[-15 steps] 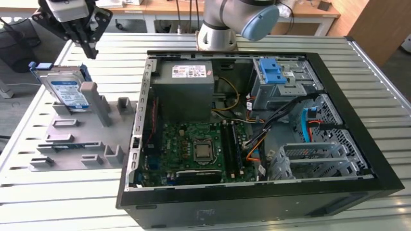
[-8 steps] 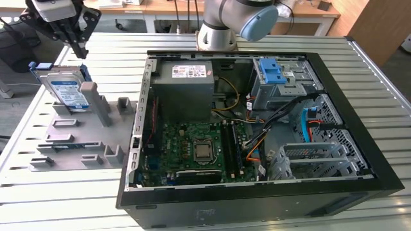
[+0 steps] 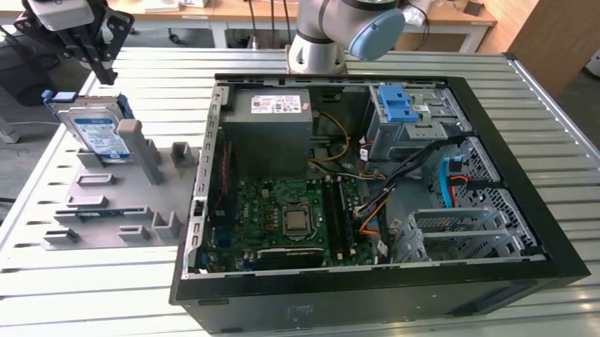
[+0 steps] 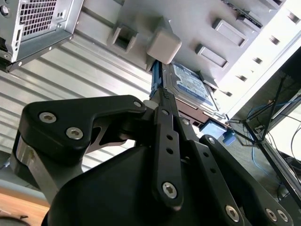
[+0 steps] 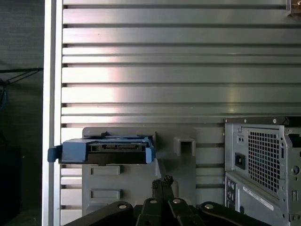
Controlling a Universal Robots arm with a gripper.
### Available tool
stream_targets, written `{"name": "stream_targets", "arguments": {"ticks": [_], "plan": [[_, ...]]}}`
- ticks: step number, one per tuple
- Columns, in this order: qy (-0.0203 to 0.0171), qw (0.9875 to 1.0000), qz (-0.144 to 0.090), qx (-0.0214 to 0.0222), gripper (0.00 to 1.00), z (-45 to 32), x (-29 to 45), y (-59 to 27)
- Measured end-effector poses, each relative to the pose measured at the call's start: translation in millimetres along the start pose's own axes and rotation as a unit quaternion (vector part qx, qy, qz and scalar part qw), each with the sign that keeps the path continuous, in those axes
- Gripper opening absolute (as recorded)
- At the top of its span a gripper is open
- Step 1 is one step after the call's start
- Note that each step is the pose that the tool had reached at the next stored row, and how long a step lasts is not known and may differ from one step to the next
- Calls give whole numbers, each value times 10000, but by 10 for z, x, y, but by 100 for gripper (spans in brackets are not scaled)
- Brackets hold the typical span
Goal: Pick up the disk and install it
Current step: 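Reach for the disk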
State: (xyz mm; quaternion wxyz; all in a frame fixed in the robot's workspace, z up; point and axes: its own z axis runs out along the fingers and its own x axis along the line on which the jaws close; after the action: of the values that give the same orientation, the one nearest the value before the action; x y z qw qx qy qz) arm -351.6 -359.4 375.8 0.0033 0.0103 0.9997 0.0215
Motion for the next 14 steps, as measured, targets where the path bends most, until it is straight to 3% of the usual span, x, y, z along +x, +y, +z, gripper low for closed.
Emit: {"name": "stream_targets", "arguments": {"ticks": [7, 14], "plan": [[0, 10000, 1, 0, 11, 0, 15, 0], [0, 10000, 1, 0, 11, 1, 153, 14]]}}
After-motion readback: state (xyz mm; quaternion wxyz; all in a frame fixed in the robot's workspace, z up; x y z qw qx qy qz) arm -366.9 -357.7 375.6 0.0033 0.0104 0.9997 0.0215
